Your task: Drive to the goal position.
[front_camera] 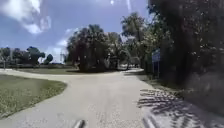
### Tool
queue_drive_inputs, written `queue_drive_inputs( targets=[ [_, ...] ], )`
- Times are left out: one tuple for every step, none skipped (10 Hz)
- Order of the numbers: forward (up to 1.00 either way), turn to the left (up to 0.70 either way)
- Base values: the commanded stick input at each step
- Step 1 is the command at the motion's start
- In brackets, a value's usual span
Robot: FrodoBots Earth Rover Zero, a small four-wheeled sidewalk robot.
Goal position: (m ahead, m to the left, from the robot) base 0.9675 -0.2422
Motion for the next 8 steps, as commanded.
queue_drive_inputs(
  targets=[
    [0.50,0.00],
    [0.50,0.00],
    [0.50,0.00],
    [0.50,-0.02],
    [0.50,-0.25],
    [0.50,-0.49],
    [0.50,-0.50],
    [0.50,-0.50]
  ],
)
